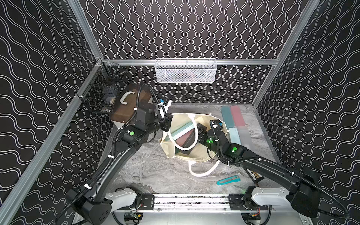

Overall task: Take out the pencil case from the canvas bag
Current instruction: Pick up the pencil case from the canvas bag, then place the pencil case at the center of the board.

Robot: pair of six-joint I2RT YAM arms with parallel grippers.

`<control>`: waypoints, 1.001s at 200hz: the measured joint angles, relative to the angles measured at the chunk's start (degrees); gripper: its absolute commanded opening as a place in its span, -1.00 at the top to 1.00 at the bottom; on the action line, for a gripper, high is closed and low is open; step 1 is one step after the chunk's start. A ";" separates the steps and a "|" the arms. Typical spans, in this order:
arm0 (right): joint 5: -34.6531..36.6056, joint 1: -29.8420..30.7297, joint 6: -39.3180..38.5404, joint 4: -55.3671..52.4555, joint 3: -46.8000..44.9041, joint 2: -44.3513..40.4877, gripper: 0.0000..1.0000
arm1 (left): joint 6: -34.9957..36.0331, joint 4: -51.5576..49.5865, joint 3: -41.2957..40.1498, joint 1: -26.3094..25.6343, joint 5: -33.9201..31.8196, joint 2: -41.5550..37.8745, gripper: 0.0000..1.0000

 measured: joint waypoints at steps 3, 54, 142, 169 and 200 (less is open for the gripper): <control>0.37 0.00 0.33 -0.42 0.22 0.15 -0.08 | 0.00 -0.11 0.07 0.00 0.00 -0.09 1.00; 2.08 0.00 2.38 -2.93 0.68 0.31 -0.08 | 0.00 -1.36 0.33 0.00 -0.11 -1.46 1.00; -0.13 -0.17 -4.04 2.14 -0.76 -2.40 -0.08 | 0.04 -1.46 0.04 0.02 -0.39 -0.66 1.00; -3.89 -0.24 -11.43 4.39 2.64 -0.74 -0.09 | 0.22 -2.23 0.79 0.13 2.12 0.68 1.00; -6.43 -0.24 -17.49 4.76 5.88 1.29 -0.09 | 0.26 -3.41 1.53 0.13 5.18 1.42 1.00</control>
